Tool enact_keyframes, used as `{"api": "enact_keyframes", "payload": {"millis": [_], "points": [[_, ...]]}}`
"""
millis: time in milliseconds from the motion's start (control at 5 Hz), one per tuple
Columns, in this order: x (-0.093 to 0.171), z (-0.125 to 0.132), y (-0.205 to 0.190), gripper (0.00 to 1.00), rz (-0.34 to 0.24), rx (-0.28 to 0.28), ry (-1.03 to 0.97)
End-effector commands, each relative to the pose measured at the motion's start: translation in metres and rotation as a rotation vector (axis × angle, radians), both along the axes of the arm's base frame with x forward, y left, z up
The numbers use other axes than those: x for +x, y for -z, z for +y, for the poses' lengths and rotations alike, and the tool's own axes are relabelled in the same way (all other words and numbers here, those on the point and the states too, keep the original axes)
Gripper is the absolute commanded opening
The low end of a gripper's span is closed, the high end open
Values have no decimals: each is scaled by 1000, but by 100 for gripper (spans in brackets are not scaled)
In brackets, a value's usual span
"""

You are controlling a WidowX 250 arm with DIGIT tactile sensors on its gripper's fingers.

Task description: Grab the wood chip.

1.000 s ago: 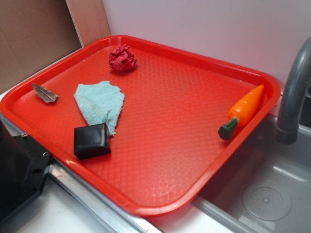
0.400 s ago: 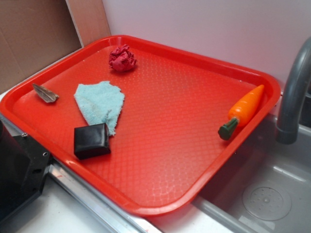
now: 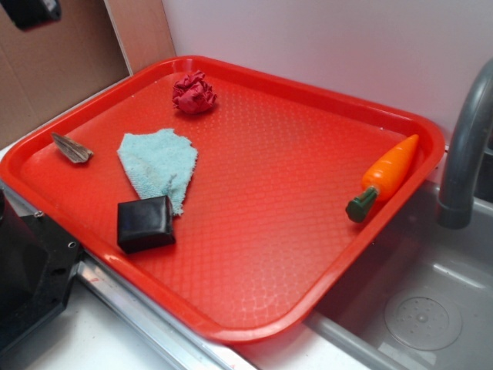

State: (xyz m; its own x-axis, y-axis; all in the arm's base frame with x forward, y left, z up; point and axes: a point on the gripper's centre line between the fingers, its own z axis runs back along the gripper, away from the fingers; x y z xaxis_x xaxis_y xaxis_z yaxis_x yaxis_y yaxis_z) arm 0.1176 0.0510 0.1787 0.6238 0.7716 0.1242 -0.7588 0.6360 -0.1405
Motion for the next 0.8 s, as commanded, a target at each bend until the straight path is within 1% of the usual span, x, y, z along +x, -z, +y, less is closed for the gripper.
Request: {"api": "enact_keyframes", "payload": {"millis": [0, 200, 400, 600], "points": [[5, 37, 53, 100, -50, 35, -444], [17, 53, 90, 100, -41, 166, -544], [24, 69, 119, 100, -21, 162, -587], [31, 74, 137, 100, 0, 157, -569]]}}
